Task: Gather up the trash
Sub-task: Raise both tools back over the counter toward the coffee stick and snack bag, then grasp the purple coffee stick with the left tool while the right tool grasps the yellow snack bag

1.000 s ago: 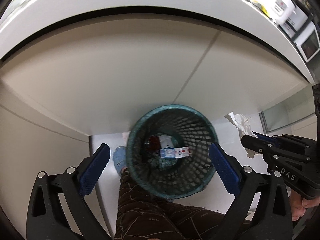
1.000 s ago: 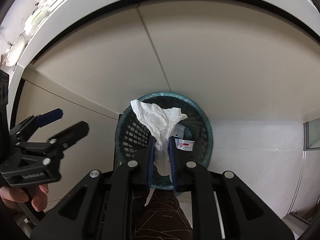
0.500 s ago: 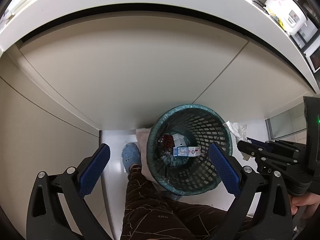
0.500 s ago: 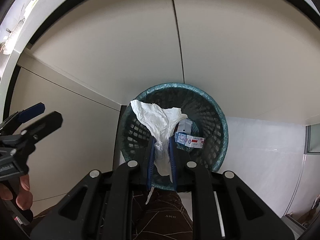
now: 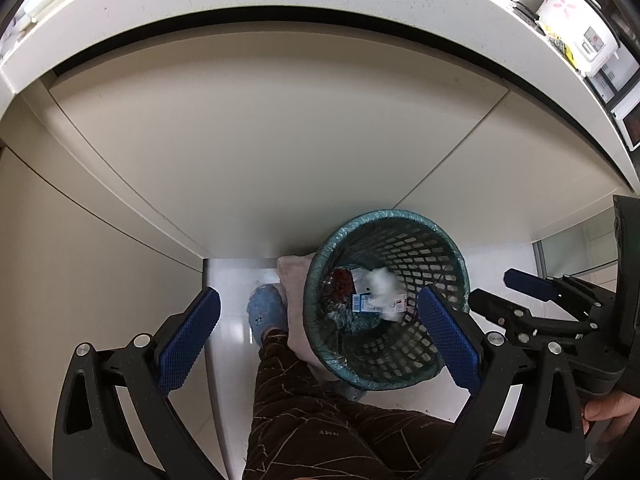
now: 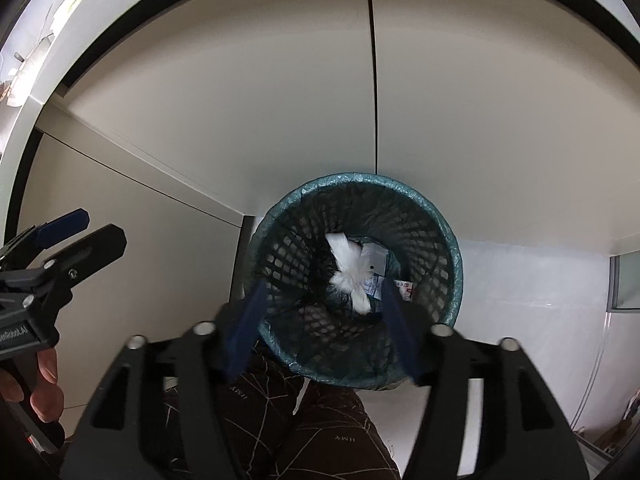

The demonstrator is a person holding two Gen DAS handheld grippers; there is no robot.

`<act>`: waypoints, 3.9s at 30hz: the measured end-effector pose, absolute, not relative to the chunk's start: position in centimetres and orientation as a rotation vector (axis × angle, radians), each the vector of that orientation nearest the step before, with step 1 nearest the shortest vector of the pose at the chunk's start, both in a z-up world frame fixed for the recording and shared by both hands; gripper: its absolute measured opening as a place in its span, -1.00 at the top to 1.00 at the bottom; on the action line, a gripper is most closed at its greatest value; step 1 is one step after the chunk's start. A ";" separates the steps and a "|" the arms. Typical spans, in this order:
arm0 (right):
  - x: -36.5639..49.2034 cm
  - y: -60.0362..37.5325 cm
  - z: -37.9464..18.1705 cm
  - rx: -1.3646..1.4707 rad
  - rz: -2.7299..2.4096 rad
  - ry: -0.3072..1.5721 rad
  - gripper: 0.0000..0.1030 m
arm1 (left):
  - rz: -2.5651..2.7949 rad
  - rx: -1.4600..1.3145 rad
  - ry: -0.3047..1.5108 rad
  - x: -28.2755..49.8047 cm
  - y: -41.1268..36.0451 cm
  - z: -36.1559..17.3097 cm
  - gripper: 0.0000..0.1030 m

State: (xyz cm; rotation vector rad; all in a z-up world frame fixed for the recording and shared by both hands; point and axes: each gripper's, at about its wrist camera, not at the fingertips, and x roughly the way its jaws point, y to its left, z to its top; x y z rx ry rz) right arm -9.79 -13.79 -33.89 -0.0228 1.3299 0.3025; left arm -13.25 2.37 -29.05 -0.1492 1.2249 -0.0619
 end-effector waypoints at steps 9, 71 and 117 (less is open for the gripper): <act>-9.7 -16.4 -31.0 0.000 0.225 1.269 -0.72 | -0.079 -0.146 1.199 -12.8 2.1 -27.2 -0.88; 12.8 -31.8 -10.1 0.130 -0.088 1.061 -0.85 | -0.128 -0.028 1.082 6.5 -4.6 -11.3 -0.88; 20.2 -32.9 -17.8 0.150 -0.185 1.328 -0.11 | -0.057 0.072 1.283 10.9 -6.6 -16.6 0.24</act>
